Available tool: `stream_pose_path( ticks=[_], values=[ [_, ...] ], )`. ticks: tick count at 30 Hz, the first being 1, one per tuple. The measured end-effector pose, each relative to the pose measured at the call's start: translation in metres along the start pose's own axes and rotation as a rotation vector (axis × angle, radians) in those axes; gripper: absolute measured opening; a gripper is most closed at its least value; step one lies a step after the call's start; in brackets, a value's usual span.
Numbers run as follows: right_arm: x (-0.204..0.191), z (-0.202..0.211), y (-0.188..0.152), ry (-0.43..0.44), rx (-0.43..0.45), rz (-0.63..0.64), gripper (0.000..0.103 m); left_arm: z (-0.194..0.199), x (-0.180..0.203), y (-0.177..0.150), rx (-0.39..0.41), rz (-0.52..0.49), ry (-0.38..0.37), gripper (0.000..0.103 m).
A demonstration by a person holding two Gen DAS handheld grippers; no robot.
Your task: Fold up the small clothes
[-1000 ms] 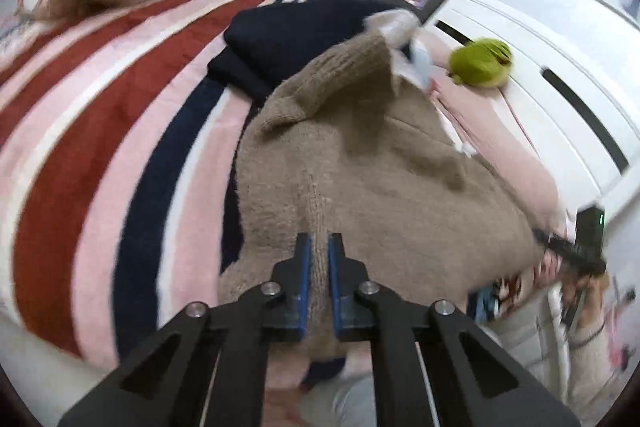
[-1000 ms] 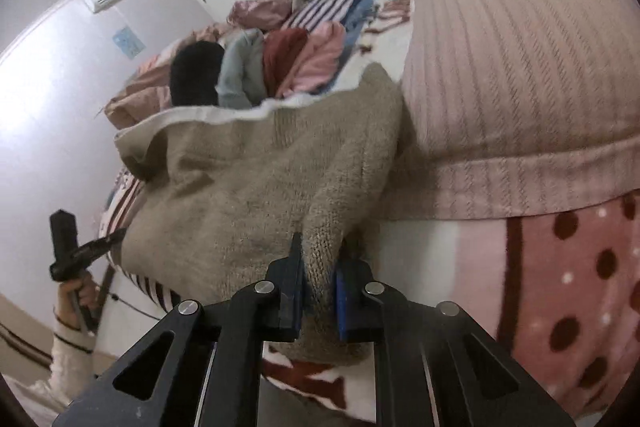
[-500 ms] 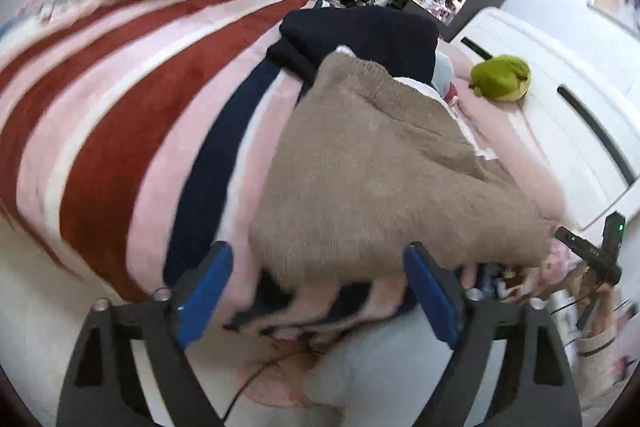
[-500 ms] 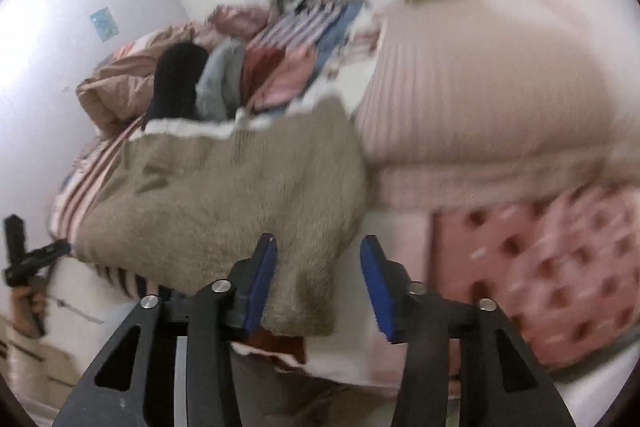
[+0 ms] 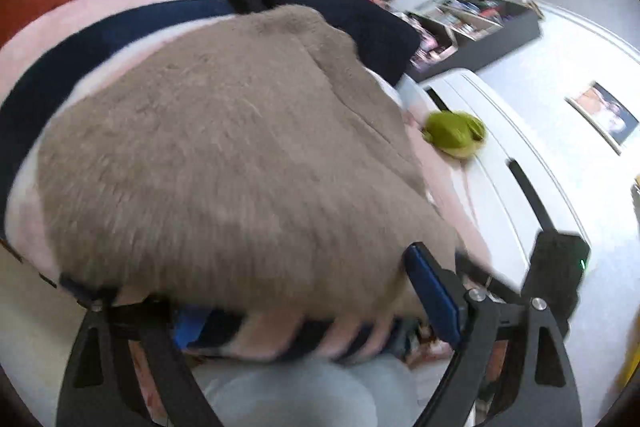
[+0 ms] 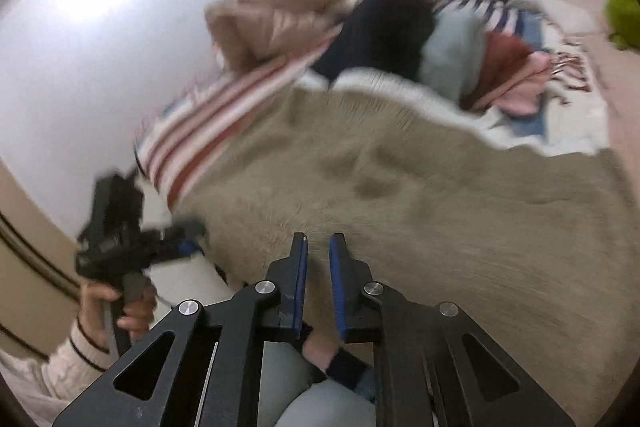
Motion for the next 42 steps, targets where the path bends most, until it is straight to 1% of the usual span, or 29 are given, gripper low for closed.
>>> stream_pose_path(
  ticks=[1, 2, 4, 5, 6, 7, 9, 10, 11, 13, 14, 17, 19, 21, 22, 23, 26, 27, 29, 30, 32, 34, 35, 36, 37, 38, 39, 40, 42],
  values=[
    [0.0, -0.012, -0.001, -0.044, -0.043, 0.03, 0.002, -0.003, -0.001, 0.003, 0.023, 0.028, -0.01, 0.086],
    [0.001, -0.024, -0.004, -0.093, -0.084, 0.066, 0.002, -0.004, -0.001, 0.005, 0.043, 0.041, -0.02, 0.086],
    [0.005, -0.041, -0.006, -0.114, -0.14, 0.084, 0.001, -0.005, 0.005, 0.011, 0.071, 0.031, -0.015, 0.086],
    [0.006, -0.044, -0.005, -0.12, -0.148, 0.074, 0.001, -0.005, 0.008, 0.014, 0.083, 0.02, -0.003, 0.081],
    [0.005, -0.044, -0.002, -0.125, -0.155, 0.075, 0.001, -0.005, 0.012, 0.016, 0.094, 0.008, 0.005, 0.068],
    [0.003, -0.041, 0.001, -0.124, -0.158, 0.079, 0.002, -0.005, 0.014, 0.02, 0.101, -0.006, 0.008, 0.06],
    [0.002, -0.021, 0.004, -0.073, -0.094, 0.066, 0.004, -0.004, 0.022, 0.024, 0.103, -0.038, 0.016, 0.032],
    [0.004, -0.012, 0.005, -0.026, -0.06, 0.04, 0.004, -0.004, 0.028, 0.028, 0.105, -0.065, 0.028, 0.027],
    [0.006, -0.011, 0.005, 0.011, -0.058, 0.017, 0.004, -0.003, 0.034, 0.03, 0.106, -0.093, 0.036, 0.023],
    [0.004, -0.02, -0.006, 0.042, -0.122, 0.011, 0.005, -0.002, 0.056, 0.03, 0.117, -0.178, 0.048, 0.02],
    [0.003, -0.025, -0.011, 0.04, -0.14, 0.018, 0.004, 0.0, 0.066, 0.028, 0.123, -0.227, 0.059, 0.02],
    [0.012, -0.018, -0.017, 0.058, -0.095, -0.037, 0.004, 0.005, 0.108, 0.022, 0.155, -0.388, 0.092, 0.019],
    [0.025, 0.008, -0.017, 0.054, -0.028, -0.076, 0.004, 0.004, 0.138, 0.018, 0.166, -0.486, 0.101, 0.019],
    [0.038, 0.04, -0.021, -0.002, 0.032, -0.083, 0.004, -0.005, 0.172, 0.012, 0.17, -0.609, 0.136, 0.019],
    [0.044, 0.057, -0.026, -0.031, 0.06, -0.089, 0.005, -0.014, 0.191, 0.007, 0.162, -0.67, 0.142, 0.019],
    [0.053, 0.079, -0.032, -0.069, 0.096, -0.103, 0.005, -0.023, 0.206, 0.002, 0.146, -0.706, 0.135, 0.019],
    [0.076, 0.135, -0.051, -0.176, 0.179, -0.151, 0.01, -0.059, 0.249, -0.026, 0.073, -0.821, 0.097, 0.019],
    [0.082, 0.149, -0.057, -0.203, 0.199, -0.165, 0.013, -0.078, 0.264, -0.044, 0.042, -0.884, 0.098, 0.019],
    [0.095, 0.177, -0.074, -0.249, 0.238, -0.207, 0.014, -0.107, 0.278, -0.074, -0.023, -0.968, 0.108, 0.019],
    [0.099, 0.185, -0.08, -0.259, 0.247, -0.225, 0.014, -0.127, 0.283, -0.094, -0.079, -1.012, 0.117, 0.019],
    [0.109, 0.197, -0.097, -0.283, 0.258, -0.268, 0.014, -0.154, 0.282, -0.127, -0.179, -1.058, 0.115, 0.02],
    [0.118, 0.202, -0.109, -0.294, 0.253, -0.301, 0.014, -0.18, 0.275, -0.159, -0.309, -1.107, 0.112, 0.023],
    [0.121, 0.201, -0.118, -0.296, 0.25, -0.321, 0.014, -0.186, 0.273, -0.172, -0.333, -1.146, 0.121, 0.026],
    [0.123, 0.201, -0.121, -0.295, 0.248, -0.332, 0.014, -0.188, 0.271, -0.187, -0.313, -1.223, 0.154, 0.035],
    [0.126, 0.201, -0.125, -0.295, 0.246, -0.346, 0.014, -0.186, 0.273, -0.194, -0.307, -1.26, 0.161, 0.042],
    [0.128, 0.202, -0.129, -0.297, 0.245, -0.354, 0.014, -0.182, 0.273, -0.197, -0.335, -1.264, 0.139, 0.06],
    [0.13, 0.201, -0.128, -0.299, 0.246, -0.358, 0.017, -0.174, 0.274, -0.195, -0.366, -1.241, 0.101, 0.07],
    [0.133, 0.201, -0.127, -0.299, 0.252, -0.36, 0.021, -0.167, 0.275, -0.192, -0.376, -1.221, 0.08, 0.071],
    [0.134, 0.206, -0.122, -0.301, 0.267, -0.348, 0.023, -0.151, 0.276, -0.177, -0.389, -1.17, 0.044, 0.073]
  ],
)
Point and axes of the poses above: each gripper's, at about its wrist camera, not at the fingertips, and z roughly against the way its jaws point, x to its right, y to its top, the point moved 2 cm from there along -z, roughly the way its jaws point, and after that the axes turned 10 degrees about z, right-handed, at the moved point
